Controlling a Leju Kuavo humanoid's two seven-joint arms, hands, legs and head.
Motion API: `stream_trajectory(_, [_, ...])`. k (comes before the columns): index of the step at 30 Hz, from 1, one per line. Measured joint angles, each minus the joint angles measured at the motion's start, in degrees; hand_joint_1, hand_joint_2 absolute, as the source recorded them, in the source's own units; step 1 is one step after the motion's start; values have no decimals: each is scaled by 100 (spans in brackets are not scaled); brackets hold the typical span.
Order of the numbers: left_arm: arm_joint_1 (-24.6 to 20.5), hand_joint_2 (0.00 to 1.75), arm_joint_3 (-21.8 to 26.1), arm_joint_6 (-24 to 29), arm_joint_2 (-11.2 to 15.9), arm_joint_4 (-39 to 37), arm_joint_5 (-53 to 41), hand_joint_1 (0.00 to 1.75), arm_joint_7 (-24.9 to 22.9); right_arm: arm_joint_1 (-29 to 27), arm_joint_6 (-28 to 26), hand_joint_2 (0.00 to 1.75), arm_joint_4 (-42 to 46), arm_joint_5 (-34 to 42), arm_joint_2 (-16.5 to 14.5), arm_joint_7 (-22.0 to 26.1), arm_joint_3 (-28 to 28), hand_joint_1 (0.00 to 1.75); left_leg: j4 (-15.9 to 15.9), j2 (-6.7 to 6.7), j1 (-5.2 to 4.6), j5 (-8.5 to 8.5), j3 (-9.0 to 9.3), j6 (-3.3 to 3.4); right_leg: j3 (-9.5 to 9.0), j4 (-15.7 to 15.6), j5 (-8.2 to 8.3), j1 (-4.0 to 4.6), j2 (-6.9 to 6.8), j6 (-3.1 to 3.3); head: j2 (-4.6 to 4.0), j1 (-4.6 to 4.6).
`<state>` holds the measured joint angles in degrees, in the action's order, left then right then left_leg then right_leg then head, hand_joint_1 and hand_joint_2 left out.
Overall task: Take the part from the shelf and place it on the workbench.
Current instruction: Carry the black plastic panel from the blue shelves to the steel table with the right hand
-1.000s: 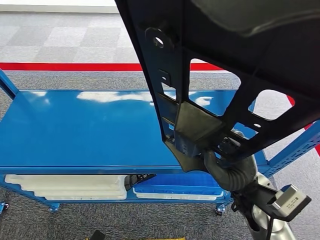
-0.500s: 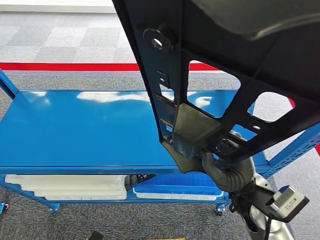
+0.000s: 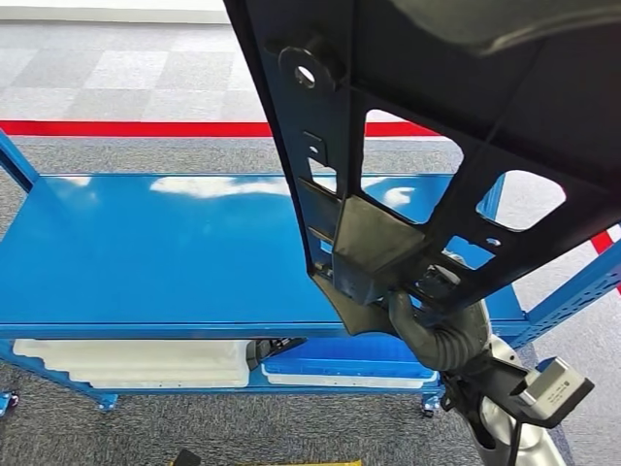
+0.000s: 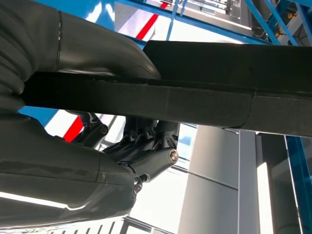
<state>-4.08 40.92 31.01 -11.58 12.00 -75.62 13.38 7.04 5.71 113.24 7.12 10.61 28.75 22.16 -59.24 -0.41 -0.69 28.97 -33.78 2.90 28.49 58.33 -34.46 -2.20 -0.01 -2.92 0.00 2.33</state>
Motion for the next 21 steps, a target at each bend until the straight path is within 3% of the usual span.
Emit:
stream_trajectory(1, [-2,175,1,-7,0,0,0,0,0,5,-2,175,-6,-1,-1,1,0,175,26,10,13,-19,2,26,78,196,-153,5,1,8,0,-1])
stream_trajectory(3, [2,175,1,-25,0,0,0,0,0,6,-4,175,-27,-2,-1,3,0,175,33,22,8,-29,-9,44,387,920,-553,17,2,21,0,-1])
stream_trajectory(4, [8,175,1,-34,1,0,0,0,0,1,-5,175,-42,-2,-1,3,0,175,30,25,1,-31,-14,45,548,1290,-686,19,2,21,0,-1])
stream_trajectory(5, [12,175,1,-43,1,0,0,0,0,-3,-5,175,-58,-3,-1,3,0,175,24,26,-3,-32,-18,46,644,1516,-709,22,1,18,0,-1])
stream_trajectory(6, [14,175,2,-52,2,0,-1,0,0,-4,-6,175,-74,-4,-1,3,0,175,15,26,-3,-32,-20,45,639,1516,-604,23,1,18,0,-1])
stream_trajectory(7, [13,175,2,-61,2,0,-2,0,0,0,-7,175,-85,-5,-1,3,1,175,2,24,1,-31,-19,42,525,1272,-396,23,0,21,0,-1])
stream_trajectory(9, [8,175,2,-75,2,0,-8,0,-1,16,-10,175,-100,-9,-1,3,2,175,-39,20,0,-27,-40,13,197,519,8,30,1,38,0,-2])
stream_trajectory(10, [5,175,2,-81,2,0,-11,0,-2,21,-14,175,-107,-11,-1,2,2,175,-59,16,-5,-37,-62,-19,94,252,117,38,5,52,0,-1])
stream_trajectory(14, [8,175,2,-98,5,0,-15,0,-6,41,-28,175,-125,-25,-5,1,1,175,-96,3,-8,-91,-145,-170,117,87,169,56,4,132,1,4])
stream_trajectory(16, [6,175,2,-99,11,0,-15,0,-11,51,-33,175,-133,-25,-13,1,1,175,-288,2,15,130,-226,-248,185,71,225,31,-24,224,1,7])
stream_trajectory(19, [5,175,2,-110,13,0,-15,0,-15,53,-51,175,-155,-21,-16,-2,0,175,-1244,5,73,801,-497,-354,330,75,327,29,-73,301,0,10])
stream_trajectory(20, [6,175,2,-114,13,0,-15,0,-15,52,-57,175,-167,-19,-16,-5,0,175,-1504,6,86,909,-533,-374,377,79,362,31,-88,304,0,10])
stream_trajectory(21, [8,175,2,-115,13,0,-15,0,-15,51,-61,175,-181,-16,-16,-9,-1,175,-1575,6,96,902,-482,-384,418,81,395,31,-99,302,0,10])
